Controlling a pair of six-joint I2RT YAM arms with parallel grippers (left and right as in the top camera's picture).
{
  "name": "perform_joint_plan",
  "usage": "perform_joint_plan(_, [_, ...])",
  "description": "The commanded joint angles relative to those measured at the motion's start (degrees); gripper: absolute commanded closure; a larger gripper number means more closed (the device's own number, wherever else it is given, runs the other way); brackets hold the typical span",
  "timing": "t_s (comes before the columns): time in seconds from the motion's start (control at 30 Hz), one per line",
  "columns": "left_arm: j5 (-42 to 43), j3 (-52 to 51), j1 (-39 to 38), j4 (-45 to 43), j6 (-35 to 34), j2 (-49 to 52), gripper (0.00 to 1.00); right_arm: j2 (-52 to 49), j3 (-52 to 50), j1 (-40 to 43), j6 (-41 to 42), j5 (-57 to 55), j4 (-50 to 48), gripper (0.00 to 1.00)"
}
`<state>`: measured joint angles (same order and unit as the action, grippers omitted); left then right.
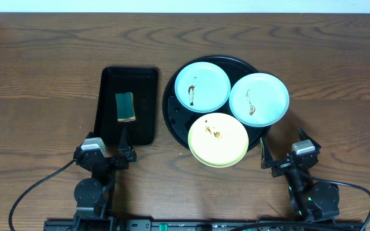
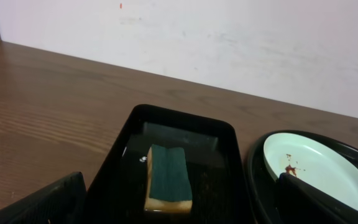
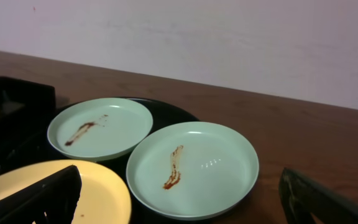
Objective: Clean dirty plates on tray and stack at the side
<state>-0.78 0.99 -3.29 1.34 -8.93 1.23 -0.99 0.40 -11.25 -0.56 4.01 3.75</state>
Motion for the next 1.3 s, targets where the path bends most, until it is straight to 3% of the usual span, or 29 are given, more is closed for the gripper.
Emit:
perform_joint_plan(0.0, [-1.2, -0.7, -0.3, 2.7, 1.0, 0.1, 0.03, -0.1, -0.1, -0.6, 4.0, -1.3, 0.4, 0.01])
perform_joint_plan(0.27, [-1.4, 1.6, -0.3, 4.7, 1.2, 2.7, 0.03, -2.2, 1.9, -0.5, 9.4, -4.2, 3.7, 0.01])
perform_joint_plan(0.5, [-1.4, 11.3, -0.3, 8.7, 1.2, 13.9, 0.03, -12.0, 10.8, -0.6, 9.9, -4.4, 9.5, 0.01])
perform_joint_plan(0.77, [-1.1, 30.6, -0.3, 24.2, 1.2, 32.6, 0.03, -28.5, 25.4, -0.6, 9.9, 0.0, 20.5, 0.01])
perform_joint_plan(1.03, [4.2, 50.8, -0.3, 47.5, 1.2, 50.7, 0.03, -42.2, 38.0, -0.6, 8.7, 5.7, 29.9, 0.01])
perform_joint_plan(1.13, [4.4, 52.3, -0.3, 49.7, 1.2, 52.2, 0.03, -42.6, 38.4, -0.6, 8.7, 9.9, 29.4, 0.01])
perform_joint_plan(1.27, [4.7, 52.3, -0.3, 46.0, 1.2, 52.6, 0.03, -42.6, 38.4, -0.6, 8.7, 10.4, 28.5, 0.01])
